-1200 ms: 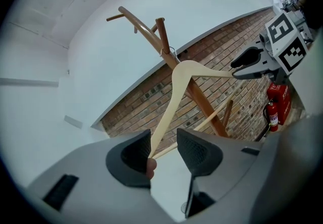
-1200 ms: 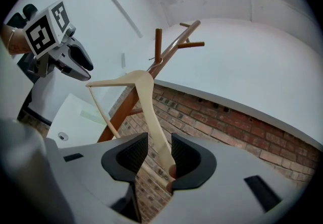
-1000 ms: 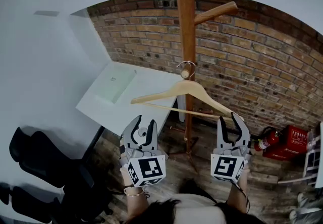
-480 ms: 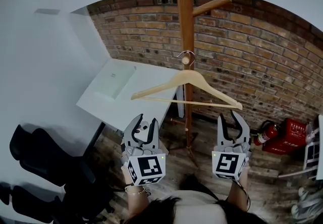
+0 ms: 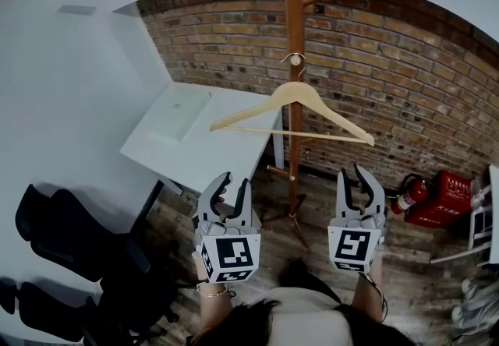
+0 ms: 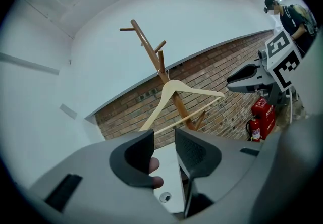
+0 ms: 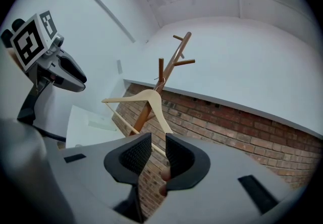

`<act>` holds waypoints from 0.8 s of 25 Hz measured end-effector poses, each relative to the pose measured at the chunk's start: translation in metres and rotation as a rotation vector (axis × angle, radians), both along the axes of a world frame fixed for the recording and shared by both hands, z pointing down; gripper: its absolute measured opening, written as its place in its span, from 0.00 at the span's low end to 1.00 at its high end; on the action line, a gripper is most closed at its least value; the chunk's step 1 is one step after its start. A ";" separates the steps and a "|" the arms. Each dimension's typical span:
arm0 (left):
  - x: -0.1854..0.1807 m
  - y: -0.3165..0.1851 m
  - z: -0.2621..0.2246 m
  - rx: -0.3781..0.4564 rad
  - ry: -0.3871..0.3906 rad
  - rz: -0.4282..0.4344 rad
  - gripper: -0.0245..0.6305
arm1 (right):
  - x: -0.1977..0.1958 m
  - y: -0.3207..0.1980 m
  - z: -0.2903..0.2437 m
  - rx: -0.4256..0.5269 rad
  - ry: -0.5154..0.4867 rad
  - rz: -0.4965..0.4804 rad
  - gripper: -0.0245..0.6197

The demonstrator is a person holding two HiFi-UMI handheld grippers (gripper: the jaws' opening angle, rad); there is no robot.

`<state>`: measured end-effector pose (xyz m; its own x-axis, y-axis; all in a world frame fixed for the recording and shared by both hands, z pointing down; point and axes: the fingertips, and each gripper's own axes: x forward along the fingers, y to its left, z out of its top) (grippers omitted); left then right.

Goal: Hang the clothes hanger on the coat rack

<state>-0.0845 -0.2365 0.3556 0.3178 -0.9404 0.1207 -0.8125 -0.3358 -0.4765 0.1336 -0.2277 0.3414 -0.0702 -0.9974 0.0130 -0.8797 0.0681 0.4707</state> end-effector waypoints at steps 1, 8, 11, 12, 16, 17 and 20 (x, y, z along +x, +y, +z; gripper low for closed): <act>-0.001 0.004 0.001 -0.002 0.001 0.000 0.25 | -0.001 0.004 0.001 -0.003 -0.002 0.003 0.20; -0.010 0.039 -0.001 0.005 0.042 0.011 0.23 | -0.014 0.040 0.002 -0.001 -0.020 0.007 0.17; -0.012 0.056 0.000 -0.001 0.065 0.027 0.22 | -0.019 0.057 -0.001 0.007 -0.041 0.006 0.16; -0.012 0.062 0.001 -0.006 0.072 0.034 0.22 | -0.021 0.063 -0.001 0.008 -0.045 0.005 0.16; -0.011 0.086 0.001 -0.019 0.106 0.065 0.21 | -0.031 0.088 0.000 0.007 -0.060 0.001 0.15; -0.010 0.092 -0.002 -0.015 0.107 0.079 0.20 | -0.033 0.095 0.001 0.007 -0.066 -0.002 0.15; -0.009 0.109 -0.005 -0.015 0.109 0.102 0.19 | -0.041 0.112 0.001 0.006 -0.084 -0.009 0.14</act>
